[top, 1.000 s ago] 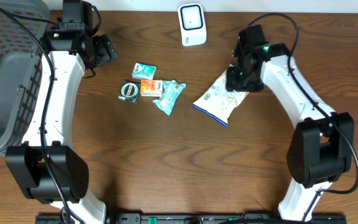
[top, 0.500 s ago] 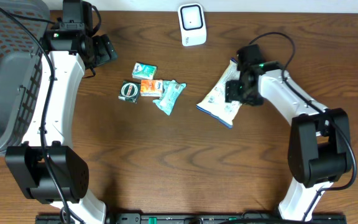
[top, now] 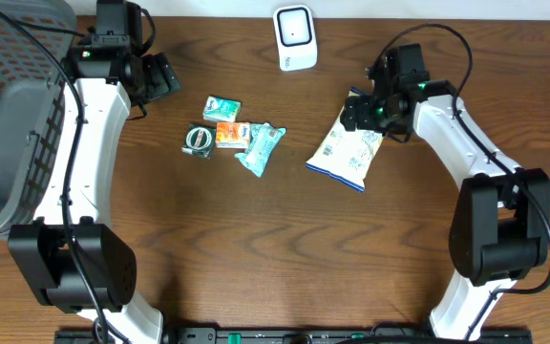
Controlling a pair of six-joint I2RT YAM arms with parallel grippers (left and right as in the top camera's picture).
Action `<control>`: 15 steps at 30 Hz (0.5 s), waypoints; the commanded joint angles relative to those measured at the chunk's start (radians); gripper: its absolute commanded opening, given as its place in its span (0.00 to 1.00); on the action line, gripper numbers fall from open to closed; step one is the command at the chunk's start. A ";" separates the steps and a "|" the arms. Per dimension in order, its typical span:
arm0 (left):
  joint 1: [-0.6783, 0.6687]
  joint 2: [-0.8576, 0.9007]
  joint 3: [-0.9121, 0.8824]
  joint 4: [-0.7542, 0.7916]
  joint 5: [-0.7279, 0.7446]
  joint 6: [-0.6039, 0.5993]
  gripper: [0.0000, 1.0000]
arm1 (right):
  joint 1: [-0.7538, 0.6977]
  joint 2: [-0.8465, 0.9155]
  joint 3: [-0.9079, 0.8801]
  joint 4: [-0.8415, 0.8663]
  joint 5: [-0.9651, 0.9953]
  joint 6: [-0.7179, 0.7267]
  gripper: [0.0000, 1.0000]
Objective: Scan the item barcode
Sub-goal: 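Lift the white bag with the right gripper and hold it under the scanner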
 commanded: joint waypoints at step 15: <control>0.000 0.006 0.006 0.000 -0.012 0.006 0.98 | -0.056 0.058 -0.085 0.074 -0.082 0.167 0.99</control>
